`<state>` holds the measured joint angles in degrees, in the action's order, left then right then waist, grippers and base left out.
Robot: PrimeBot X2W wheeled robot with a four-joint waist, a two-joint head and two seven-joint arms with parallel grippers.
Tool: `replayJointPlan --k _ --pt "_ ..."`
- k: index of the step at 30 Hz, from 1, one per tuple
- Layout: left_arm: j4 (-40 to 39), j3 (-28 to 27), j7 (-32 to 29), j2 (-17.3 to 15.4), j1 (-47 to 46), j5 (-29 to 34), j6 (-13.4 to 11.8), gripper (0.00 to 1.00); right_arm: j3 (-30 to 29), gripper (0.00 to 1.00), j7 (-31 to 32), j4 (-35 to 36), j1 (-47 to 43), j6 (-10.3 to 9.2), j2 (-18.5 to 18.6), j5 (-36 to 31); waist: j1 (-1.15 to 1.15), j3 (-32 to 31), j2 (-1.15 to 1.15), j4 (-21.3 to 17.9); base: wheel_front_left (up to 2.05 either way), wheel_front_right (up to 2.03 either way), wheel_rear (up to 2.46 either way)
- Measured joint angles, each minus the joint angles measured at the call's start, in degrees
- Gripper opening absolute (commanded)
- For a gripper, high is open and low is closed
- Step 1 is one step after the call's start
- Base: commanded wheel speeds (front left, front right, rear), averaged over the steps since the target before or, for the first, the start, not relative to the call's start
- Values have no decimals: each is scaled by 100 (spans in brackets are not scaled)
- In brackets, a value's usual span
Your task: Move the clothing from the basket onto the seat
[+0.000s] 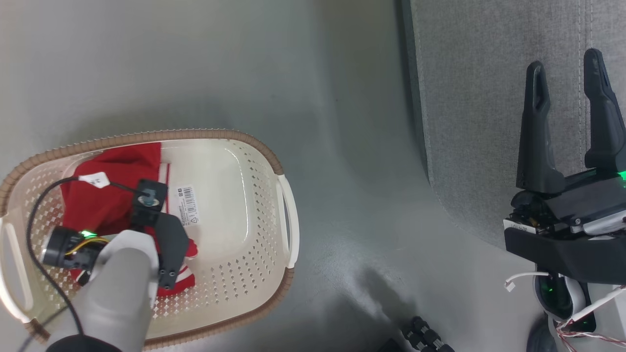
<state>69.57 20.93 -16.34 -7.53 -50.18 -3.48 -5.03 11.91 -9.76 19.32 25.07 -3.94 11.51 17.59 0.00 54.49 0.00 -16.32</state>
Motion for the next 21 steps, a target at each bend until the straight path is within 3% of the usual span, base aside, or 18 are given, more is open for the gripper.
replayJointPlan --k 5,21 --pt "-3 19 224 219 1 0 0 0 -12 100 -49 -156 21 36 18 0 0 -152 0 65 0 0 0" --pt "-19 -193 1165 441 387 -405 162 0 -127 100 -142 -864 24 144 187 0 -2 -949 0 377 0 0 0"
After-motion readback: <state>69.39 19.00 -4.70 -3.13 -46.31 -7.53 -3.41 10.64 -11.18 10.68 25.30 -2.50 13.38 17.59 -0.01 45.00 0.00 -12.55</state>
